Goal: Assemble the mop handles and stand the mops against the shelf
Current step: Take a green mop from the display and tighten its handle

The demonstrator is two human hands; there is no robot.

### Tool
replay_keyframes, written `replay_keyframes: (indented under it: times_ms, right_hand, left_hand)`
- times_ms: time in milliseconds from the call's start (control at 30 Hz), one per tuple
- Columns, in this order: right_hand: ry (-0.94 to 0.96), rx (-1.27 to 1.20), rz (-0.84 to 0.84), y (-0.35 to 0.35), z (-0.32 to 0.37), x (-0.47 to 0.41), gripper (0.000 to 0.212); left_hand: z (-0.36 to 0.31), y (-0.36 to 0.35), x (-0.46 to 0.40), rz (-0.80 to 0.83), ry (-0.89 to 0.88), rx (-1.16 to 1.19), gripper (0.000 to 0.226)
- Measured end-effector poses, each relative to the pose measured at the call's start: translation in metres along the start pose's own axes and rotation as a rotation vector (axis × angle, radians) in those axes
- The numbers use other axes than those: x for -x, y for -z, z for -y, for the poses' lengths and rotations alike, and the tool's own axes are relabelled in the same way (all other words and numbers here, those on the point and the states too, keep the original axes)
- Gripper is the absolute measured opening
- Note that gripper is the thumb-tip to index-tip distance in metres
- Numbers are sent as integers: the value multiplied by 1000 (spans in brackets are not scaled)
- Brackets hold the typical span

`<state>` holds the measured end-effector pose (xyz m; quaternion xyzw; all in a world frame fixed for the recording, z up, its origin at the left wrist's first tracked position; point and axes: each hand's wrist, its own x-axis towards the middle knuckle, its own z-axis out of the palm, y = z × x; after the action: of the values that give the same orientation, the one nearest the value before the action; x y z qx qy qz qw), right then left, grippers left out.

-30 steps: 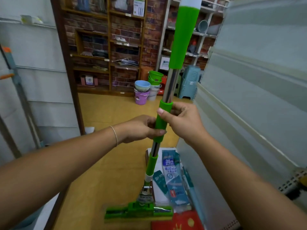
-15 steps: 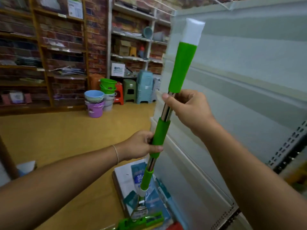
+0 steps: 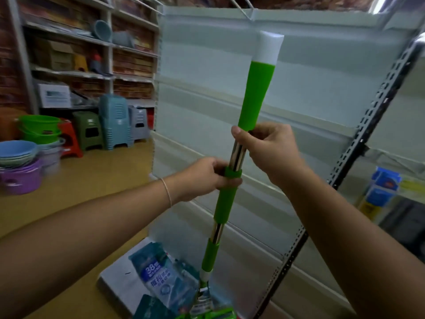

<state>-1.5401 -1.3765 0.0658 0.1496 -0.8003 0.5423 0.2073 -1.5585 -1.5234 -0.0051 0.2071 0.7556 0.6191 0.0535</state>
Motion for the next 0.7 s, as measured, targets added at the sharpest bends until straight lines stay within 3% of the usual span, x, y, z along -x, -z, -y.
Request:
replay_keyframes:
  times_ms: [300,567,700]
  right_hand:
    - [-68,163,-69,41,14,-7,27]
    - [-96,252,-144,91,25,-25,36]
    - [-120,215,-137,106,18,-30,35]
  left_hand:
    - [-13,-27,-47,31,-154,67,10]
    - [-26,-68,-81,60,-154,32,14]
    - [-42,-75,-97,156,-151,-30,19]
